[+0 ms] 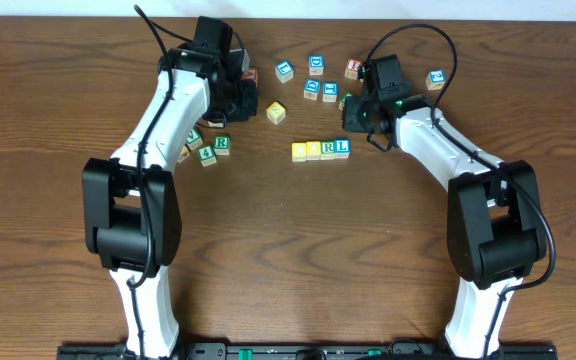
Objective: Spell out CORL
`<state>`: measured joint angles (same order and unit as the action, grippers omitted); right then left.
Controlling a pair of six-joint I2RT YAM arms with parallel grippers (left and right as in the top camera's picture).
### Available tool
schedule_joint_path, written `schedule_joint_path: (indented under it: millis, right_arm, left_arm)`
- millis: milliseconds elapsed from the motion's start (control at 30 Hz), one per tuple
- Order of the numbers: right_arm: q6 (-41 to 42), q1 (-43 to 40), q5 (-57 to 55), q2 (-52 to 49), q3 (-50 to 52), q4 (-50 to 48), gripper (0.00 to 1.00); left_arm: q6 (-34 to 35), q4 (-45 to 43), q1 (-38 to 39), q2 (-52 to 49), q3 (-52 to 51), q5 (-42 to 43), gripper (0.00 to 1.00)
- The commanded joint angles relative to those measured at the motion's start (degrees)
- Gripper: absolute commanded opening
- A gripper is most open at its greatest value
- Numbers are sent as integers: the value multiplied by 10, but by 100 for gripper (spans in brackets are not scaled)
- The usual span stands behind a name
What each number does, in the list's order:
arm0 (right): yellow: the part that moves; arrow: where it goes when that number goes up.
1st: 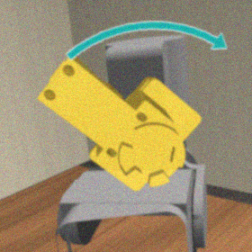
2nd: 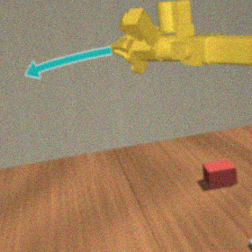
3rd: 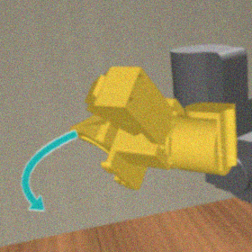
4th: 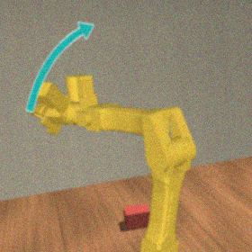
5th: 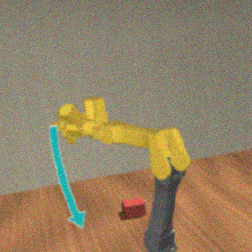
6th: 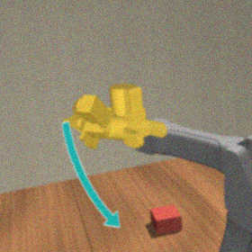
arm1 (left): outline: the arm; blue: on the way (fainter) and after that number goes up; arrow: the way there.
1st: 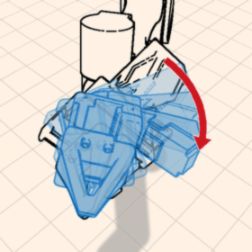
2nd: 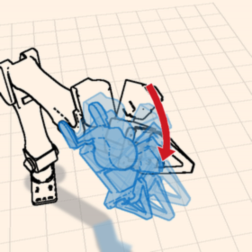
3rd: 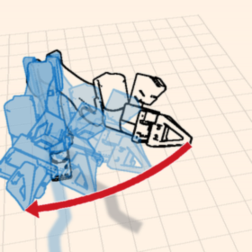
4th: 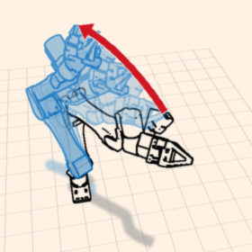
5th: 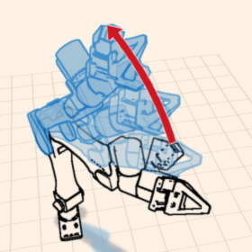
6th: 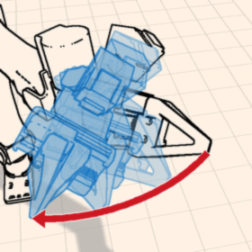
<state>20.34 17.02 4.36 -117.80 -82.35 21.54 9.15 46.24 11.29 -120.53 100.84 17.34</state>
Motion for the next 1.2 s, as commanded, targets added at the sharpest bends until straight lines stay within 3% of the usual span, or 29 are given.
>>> schedule_joint_path:
  millis: [0, 167, 1167]
  right_arm:
    - [-7, 15, 22, -9, -10, -2, 25]
    - [-7, 30, 20, -23, -10, -17, 25]
    - [-9, 47, 18, -43, -9, 14, 24]
  left_arm:
    - [0, 4, -1, 6, 7, -46, 7]
    - [10, 8, -1, 6, 7, -80, 8]
    - [10, 9, -1, 6, 7, -80, 7]
